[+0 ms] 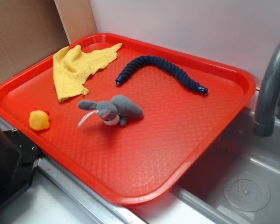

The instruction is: Grab the blue rope.

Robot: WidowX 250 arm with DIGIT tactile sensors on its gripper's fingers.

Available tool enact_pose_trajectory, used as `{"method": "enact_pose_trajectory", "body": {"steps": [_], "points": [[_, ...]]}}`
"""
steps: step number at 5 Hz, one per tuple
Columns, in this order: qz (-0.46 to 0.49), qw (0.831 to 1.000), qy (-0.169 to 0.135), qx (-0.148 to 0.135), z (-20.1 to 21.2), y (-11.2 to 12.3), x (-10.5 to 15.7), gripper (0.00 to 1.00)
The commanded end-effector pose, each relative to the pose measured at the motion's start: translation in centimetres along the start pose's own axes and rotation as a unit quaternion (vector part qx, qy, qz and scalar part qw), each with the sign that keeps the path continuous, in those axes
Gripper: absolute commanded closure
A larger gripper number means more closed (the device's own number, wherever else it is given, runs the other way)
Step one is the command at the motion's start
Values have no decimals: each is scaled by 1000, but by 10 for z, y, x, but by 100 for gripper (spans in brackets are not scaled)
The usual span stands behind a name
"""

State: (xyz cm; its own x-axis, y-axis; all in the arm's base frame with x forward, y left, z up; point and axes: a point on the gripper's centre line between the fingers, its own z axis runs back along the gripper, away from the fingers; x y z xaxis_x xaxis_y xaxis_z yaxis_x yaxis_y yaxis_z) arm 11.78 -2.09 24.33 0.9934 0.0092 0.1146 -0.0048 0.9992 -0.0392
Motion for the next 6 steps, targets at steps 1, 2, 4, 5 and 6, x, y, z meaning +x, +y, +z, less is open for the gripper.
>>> {"method": "enact_pose_trajectory", "body": {"steps": [1, 2, 4, 5, 6], "points": [[0, 1000, 0, 0, 0, 0, 0, 0], [0, 1000, 0, 0, 0, 0, 0, 0], [0, 1000, 0, 0, 0, 0, 0, 0], [27, 1000, 1, 7, -27, -4, 47, 0], [90, 995, -29, 8, -48, -6, 91, 0]]}}
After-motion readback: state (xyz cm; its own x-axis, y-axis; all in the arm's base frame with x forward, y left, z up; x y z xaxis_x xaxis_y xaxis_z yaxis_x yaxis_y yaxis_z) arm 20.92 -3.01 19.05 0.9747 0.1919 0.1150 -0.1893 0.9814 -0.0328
